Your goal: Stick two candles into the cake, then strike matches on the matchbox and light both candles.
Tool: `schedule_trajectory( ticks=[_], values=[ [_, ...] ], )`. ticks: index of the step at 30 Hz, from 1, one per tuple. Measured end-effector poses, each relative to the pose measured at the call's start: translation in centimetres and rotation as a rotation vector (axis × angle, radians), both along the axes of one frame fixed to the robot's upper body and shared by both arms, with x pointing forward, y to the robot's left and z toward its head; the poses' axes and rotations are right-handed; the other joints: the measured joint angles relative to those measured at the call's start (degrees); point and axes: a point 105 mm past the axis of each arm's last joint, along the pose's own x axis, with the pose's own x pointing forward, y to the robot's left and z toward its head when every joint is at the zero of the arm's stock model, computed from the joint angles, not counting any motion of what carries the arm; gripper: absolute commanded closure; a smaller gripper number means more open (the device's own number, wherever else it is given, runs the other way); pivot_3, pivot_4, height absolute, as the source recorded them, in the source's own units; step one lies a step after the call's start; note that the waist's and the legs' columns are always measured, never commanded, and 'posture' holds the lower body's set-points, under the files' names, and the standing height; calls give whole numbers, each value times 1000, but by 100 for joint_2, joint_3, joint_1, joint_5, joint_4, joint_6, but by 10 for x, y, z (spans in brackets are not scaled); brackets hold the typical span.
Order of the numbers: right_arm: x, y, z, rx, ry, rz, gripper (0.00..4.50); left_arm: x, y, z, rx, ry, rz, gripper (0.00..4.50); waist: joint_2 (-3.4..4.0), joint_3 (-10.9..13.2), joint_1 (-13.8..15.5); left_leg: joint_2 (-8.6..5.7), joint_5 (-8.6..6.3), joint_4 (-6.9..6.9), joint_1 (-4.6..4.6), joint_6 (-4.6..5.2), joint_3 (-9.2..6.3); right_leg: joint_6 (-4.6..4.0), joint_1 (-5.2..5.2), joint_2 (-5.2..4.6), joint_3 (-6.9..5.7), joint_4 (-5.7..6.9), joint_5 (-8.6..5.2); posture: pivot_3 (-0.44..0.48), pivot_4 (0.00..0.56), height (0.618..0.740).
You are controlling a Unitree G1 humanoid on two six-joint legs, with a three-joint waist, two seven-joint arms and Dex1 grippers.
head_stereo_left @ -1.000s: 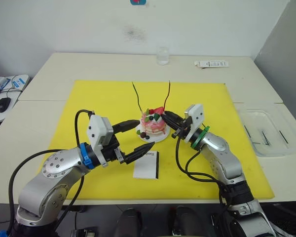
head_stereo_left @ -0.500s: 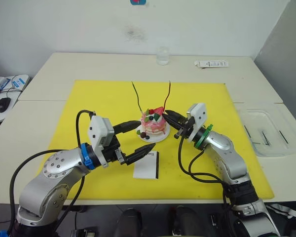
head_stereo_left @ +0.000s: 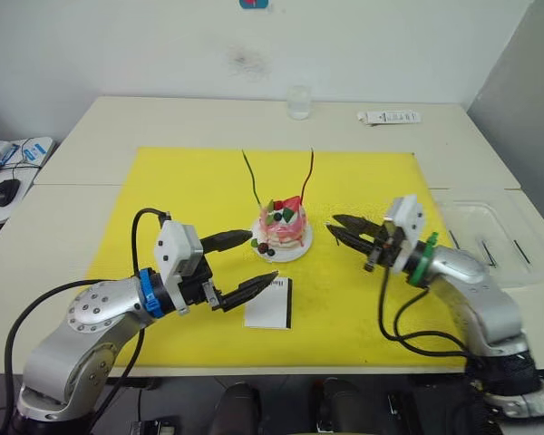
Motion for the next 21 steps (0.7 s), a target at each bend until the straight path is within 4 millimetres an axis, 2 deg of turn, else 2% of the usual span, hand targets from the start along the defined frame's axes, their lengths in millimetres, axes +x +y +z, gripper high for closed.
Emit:
schedule_trajectory(
  ticks=[3,7,9,11,14,17,21],
  values=[
    [-13,-7,-4,-63,34,74,1457,-5,6,-6,22,21,-9,0,0,0,-1,0,0,-1,1,0,1,-1,0,0,0,0,-1,0,150,740],
    [-19,-13,-7,-121,52,116,32,-8,14,-15,48,77,-26,0,0,0,2,0,0,1,1,0,-1,-1,0,0,-3,0,-1,0,150,740],
    [-20,-14,-6,-135,51,131,94,-8,19,-13,32,116,-23,0,0,1,3,-1,0,1,0,0,-1,-1,0,0,-3,0,-1,0,150,740],
    [-19,-12,-1,-137,39,148,544,-6,27,-13,7,240,-15,0,0,2,-3,1,0,1,2,0,-2,0,-1,1,-3,2,-1,0,150,740],
    [-17,-9,2,-147,27,164,1580,-4,37,-14,-33,437,1,0,0,4,-1,0,0,1,-1,0,-7,1,-1,1,-8,1,-2,0,150,740],
    [-18,-2,-7,-177,49,181,2746,0,40,-10,-156,665,-6,0,-3,6,0,0,0,2,-5,0,-9,3,-2,-1,-8,-1,-3,0,150,740],
    [-18,4,-23,-228,75,186,4218,5,43,-6,-227,870,-11,0,-4,6,1,-3,0,3,-9,0,-8,3,-4,-4,-7,-2,-3,0,150,740]
  ],
)
